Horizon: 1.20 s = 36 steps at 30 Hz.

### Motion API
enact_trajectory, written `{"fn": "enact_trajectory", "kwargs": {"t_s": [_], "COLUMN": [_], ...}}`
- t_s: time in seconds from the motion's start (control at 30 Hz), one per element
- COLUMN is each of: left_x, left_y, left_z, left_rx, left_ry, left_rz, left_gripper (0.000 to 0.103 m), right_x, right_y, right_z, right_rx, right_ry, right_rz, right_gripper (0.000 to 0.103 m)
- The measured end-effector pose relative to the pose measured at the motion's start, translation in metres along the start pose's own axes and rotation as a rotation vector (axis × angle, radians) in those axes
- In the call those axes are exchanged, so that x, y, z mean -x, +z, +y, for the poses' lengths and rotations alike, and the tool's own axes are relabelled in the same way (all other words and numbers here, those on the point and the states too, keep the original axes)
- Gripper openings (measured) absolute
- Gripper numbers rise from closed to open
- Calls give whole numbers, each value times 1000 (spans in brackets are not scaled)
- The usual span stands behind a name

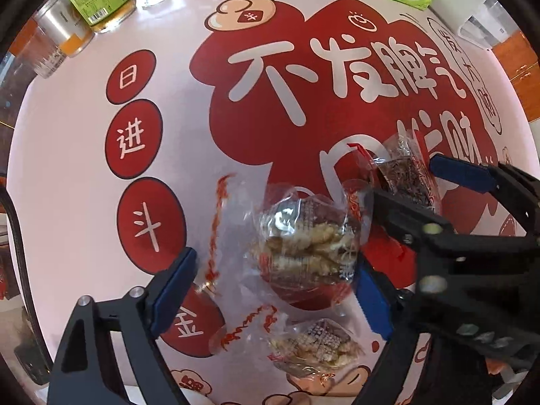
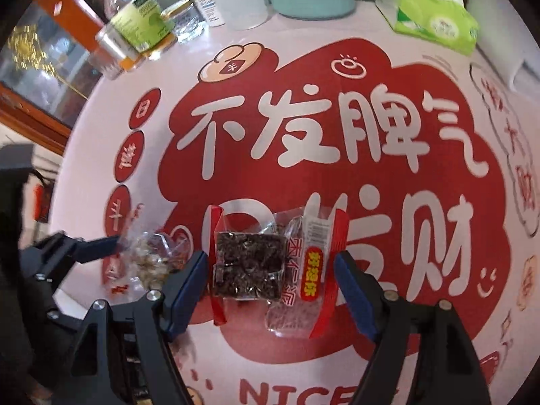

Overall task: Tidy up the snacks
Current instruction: 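Grasp a clear nut bag with the left tool while the right grasps the dark wafer bag, then carry the nut bag and dark wafer bag over the white tray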

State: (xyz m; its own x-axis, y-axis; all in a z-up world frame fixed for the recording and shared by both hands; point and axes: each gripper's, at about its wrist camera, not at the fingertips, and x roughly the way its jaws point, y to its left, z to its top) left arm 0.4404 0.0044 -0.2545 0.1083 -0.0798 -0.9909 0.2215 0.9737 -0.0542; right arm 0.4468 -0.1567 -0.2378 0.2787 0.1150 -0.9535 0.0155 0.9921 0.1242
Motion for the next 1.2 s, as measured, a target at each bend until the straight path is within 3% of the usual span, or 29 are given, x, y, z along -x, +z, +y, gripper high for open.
{"fn": "enact_trajectory", "kwargs": {"t_s": [0.13, 0.2, 0.37, 0.4, 0.8, 1.2], "left_x": [4, 8, 14, 15, 34, 132], "left_y": [-4, -9, -10, -10, -22, -53], "left_z": [-1, -3, -3, -3, -22, -47], "left_rx": [-25, -33, -53, -54, -116, -172], "left_ry": [28, 27, 15, 9, -11, -69], "left_rz": [-19, -24, -41, -49, -129, -284], "left_gripper": [73, 68, 58, 52, 45, 45], "right_x": [-4, -4, -1, 0, 29, 100], "right_y": [-1, -1, -3, -4, -30, -59], "right_z": [12, 17, 13, 10, -14, -19], "right_rx": [66, 103, 127, 130, 92, 43], "right_ry": [-100, -104, -110, -108, -21, 75], "right_rz": [-23, -33, -41, -45, -123, -230], "right_gripper": [72, 58, 47, 47, 45, 45]}}
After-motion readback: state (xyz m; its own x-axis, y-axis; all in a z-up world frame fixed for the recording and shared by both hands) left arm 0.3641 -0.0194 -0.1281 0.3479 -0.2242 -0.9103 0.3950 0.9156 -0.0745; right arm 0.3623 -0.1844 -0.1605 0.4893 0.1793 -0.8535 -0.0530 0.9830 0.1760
